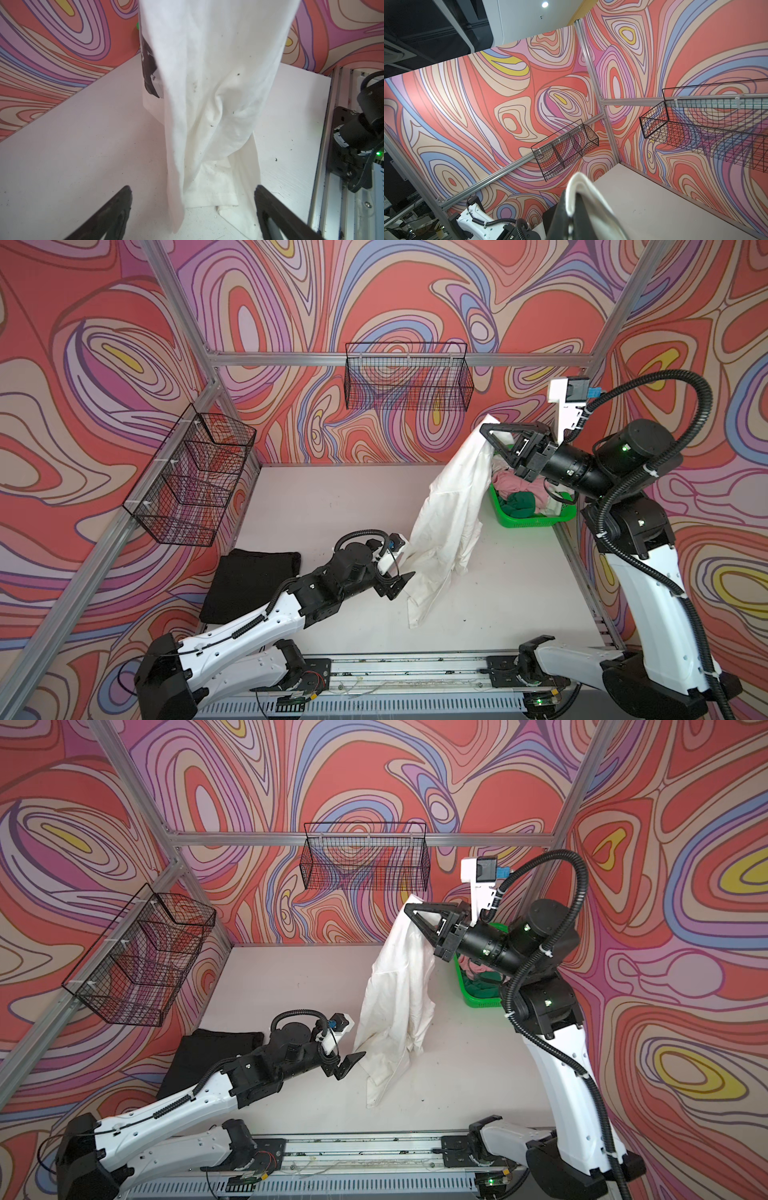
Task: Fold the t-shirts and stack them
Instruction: 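Hold the shirt up with the right gripper while the left gripper grasps its hanging edge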
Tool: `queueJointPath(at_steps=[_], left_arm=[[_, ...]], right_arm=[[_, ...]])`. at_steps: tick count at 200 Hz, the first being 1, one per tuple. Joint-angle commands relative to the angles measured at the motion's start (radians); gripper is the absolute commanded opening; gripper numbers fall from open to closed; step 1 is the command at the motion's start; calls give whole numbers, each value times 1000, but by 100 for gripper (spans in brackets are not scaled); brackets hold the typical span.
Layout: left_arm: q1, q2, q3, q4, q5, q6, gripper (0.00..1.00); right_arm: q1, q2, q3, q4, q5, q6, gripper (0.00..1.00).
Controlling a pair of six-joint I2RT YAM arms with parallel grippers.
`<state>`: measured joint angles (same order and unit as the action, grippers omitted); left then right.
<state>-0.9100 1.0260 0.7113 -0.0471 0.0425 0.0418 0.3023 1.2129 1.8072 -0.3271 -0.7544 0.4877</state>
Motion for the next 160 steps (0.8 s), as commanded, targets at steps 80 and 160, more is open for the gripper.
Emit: queueJointPath(at_steps=[80, 160], left_arm=[[-1, 176, 21, -10, 28, -7, 62], [-2, 278, 26, 59, 110, -68, 53]], right_arm=[[4, -53, 36, 19, -30, -19, 0], [4, -78, 13, 64, -42, 14, 0]])
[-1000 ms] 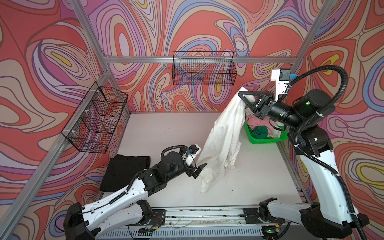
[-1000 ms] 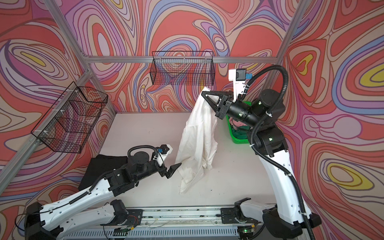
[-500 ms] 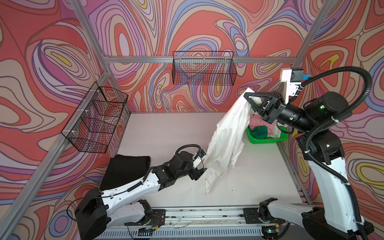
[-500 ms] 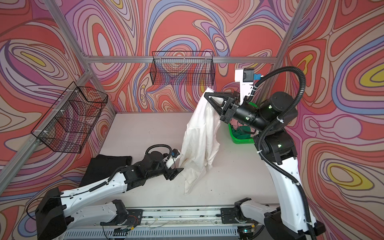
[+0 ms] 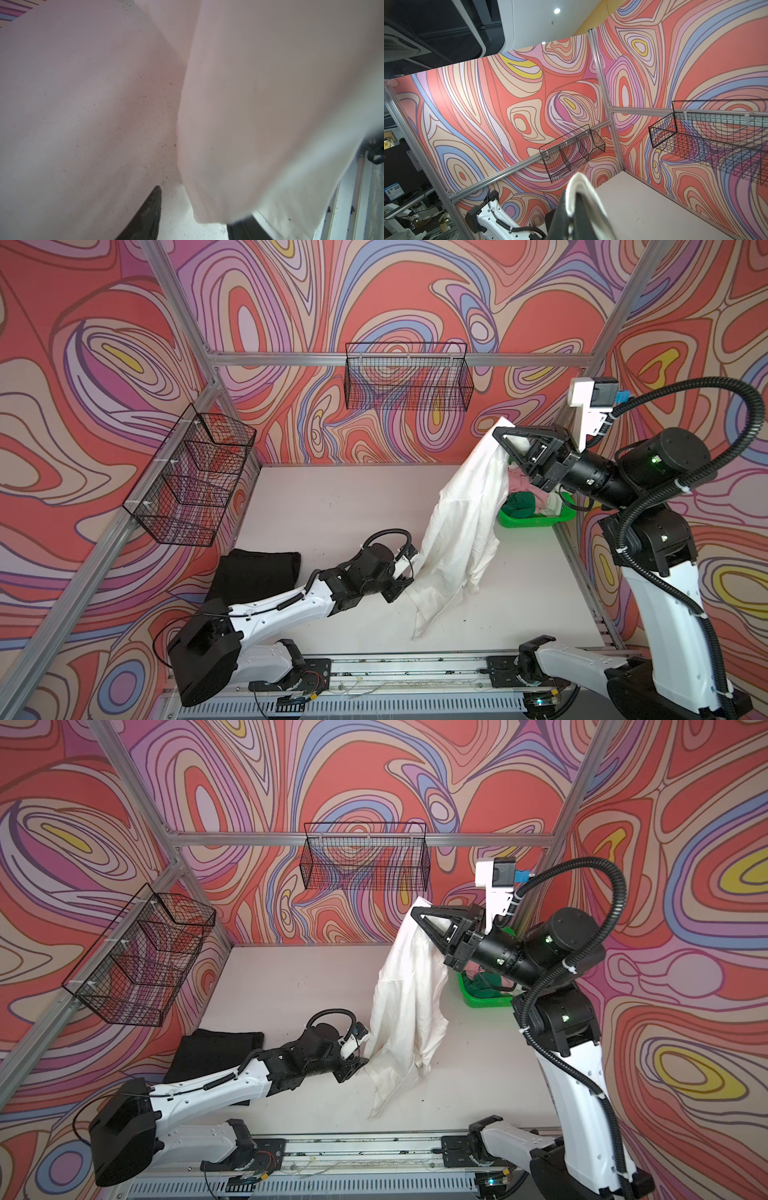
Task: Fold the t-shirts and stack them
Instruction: 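Hold the shirt up with the right gripper while the left gripper grasps its hanging edge, then stretch the white t-shirt between both grippers, pulling them apart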
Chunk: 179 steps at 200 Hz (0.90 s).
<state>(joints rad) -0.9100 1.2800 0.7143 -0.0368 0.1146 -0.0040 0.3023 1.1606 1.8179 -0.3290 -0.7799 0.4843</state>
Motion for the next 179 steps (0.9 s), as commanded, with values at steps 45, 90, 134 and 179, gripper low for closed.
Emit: queueJointPath(at_steps=[45, 90, 134, 179], left_arm=[[-2, 69, 33, 110, 44, -52, 52], [-2, 36, 31, 70, -9, -24, 32], [-1, -58, 28, -41, -73, 13, 17], [-1, -85, 45, -104, -102, 18, 0]], right_arm=[[3, -45, -34, 106, -22, 40, 0], [3, -50, -15, 46, 8, -7, 0], [3, -64, -17, 5, 82, -41, 0], [3, -69, -10, 4, 103, -39, 0]])
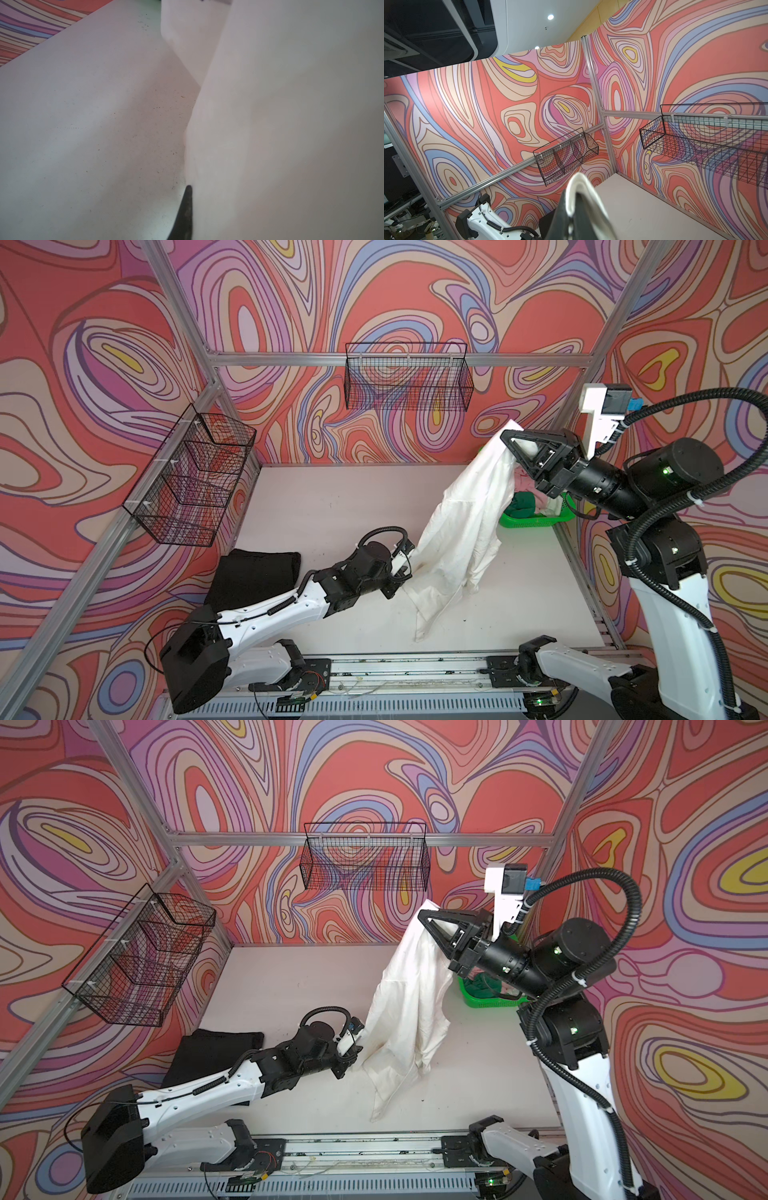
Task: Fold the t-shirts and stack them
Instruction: 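Stretch the white t-shirt between both grippers, pulling them apart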
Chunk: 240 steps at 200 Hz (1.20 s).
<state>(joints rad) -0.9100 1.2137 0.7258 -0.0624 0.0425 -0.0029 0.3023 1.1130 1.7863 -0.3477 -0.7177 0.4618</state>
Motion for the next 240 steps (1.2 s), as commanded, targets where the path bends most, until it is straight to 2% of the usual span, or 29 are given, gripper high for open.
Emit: queueJointPath(at_steps=[1, 17, 53, 70, 105, 139, 167, 186, 213, 240], left_arm=[[-2, -19, 34, -83, -30, 17, 0], [-1, -58, 62, -150, -63, 20, 0], [9, -330, 153, -298, -332, 52, 0], [20, -425, 257, -375, -398, 90, 0], [20, -471, 520, -540, -509, 161, 0], [20, -482, 807, -640, -536, 221, 0], [20, -439, 1045, -763, -498, 213, 0], [24, -417, 1150, -794, -478, 214, 0], [37, -377, 1178, -818, -499, 260, 0], [36, -366, 1000, -755, -552, 305, 0]], right_arm=[[4, -22, 22, 22, 43, -17, 0], [4, -27, 46, -16, 93, -44, 0], [4, -58, 81, -75, 312, -94, 0], [3, -79, 83, -65, 394, -102, 0], [4, -116, 130, -66, 512, -117, 0], [4, -115, 276, -123, 587, -141, 0], [3, -118, 345, -129, 579, -106, 0], [4, -114, 372, -147, 575, -87, 0], [3, -120, 313, -180, 585, -87, 0], [4, -152, 110, -170, 613, -79, 0]])
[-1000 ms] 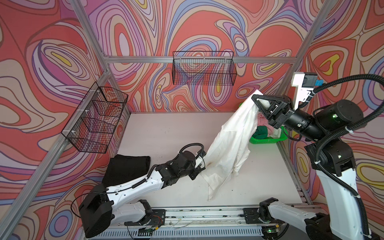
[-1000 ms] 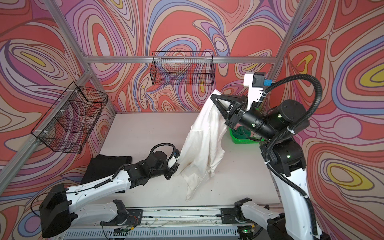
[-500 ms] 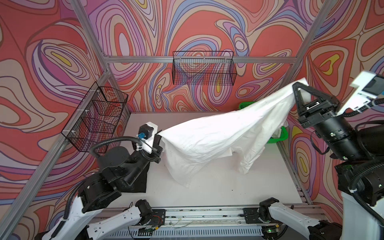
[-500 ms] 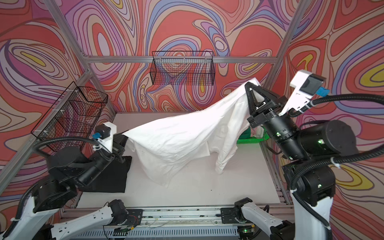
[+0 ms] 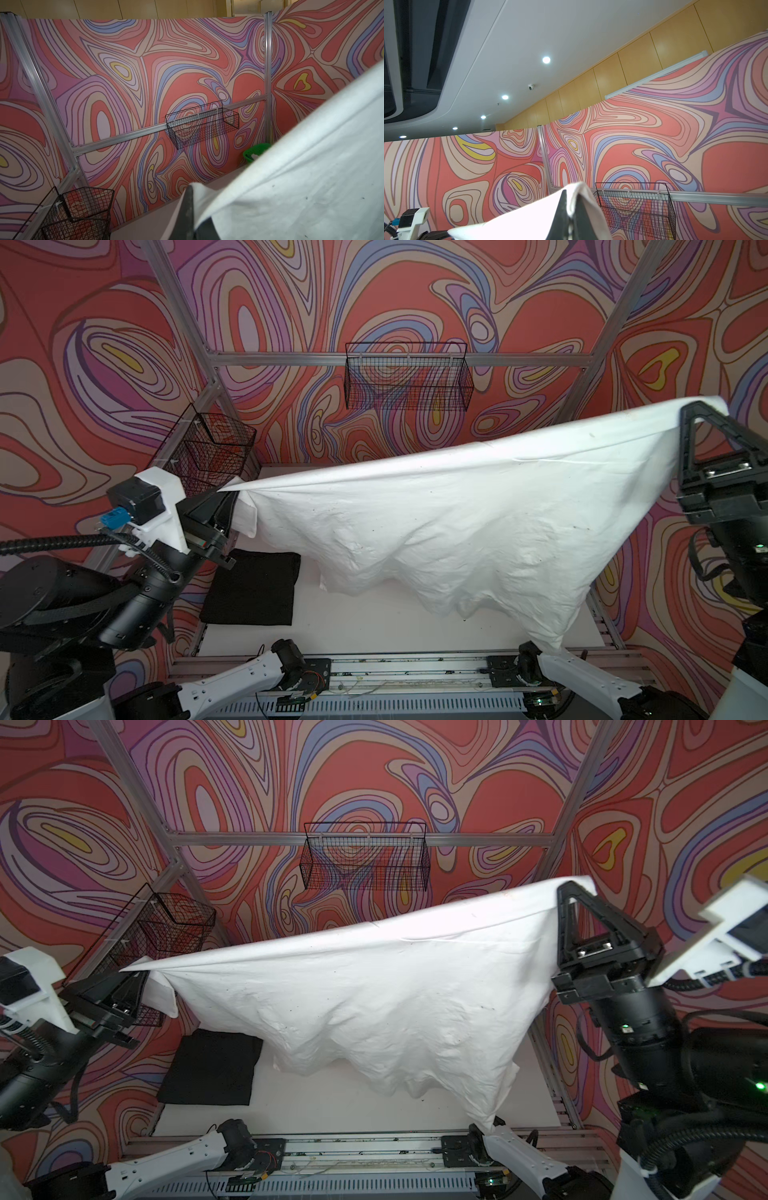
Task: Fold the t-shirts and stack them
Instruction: 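Stretch the white t-shirt between both grippers, pulling them apart, then lower the stretched t-shirt flat onto the table with both grippers, then open both grippers and release the spread t-shirt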
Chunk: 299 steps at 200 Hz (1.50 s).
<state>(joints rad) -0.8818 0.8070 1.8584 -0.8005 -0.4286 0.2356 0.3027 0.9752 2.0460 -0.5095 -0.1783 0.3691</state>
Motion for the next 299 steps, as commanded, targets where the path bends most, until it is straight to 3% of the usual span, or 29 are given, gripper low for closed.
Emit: queueJointPath(at_steps=[1, 34, 59, 74, 119, 182, 252, 299], left_arm=[[8, 40, -140, -14, -82, 69, 0], [29, 91, -443, 109, -150, 118, 0], [259, 170, -594, 151, 76, 6, 0], [299, 220, -688, 244, 80, 13, 0], [323, 590, -676, 313, 61, -1, 0], [393, 985, -502, 310, 18, 15, 0], [469, 1204, -317, 400, -120, 119, 0], [501, 1345, -163, 400, -153, 140, 0]], right_arm=[[4, -17, -164, -6, 74, 14, 0], [3, -99, -564, 129, 159, 33, 0], [3, -110, -837, 249, 237, 67, 0], [3, -83, -961, 329, 268, 82, 0], [-3, 98, -1190, 584, 359, 129, 0], [-90, 429, -1174, 784, 308, 140, 0], [-128, 758, -1005, 834, 296, 129, 0], [-136, 915, -898, 825, 308, 126, 0]])
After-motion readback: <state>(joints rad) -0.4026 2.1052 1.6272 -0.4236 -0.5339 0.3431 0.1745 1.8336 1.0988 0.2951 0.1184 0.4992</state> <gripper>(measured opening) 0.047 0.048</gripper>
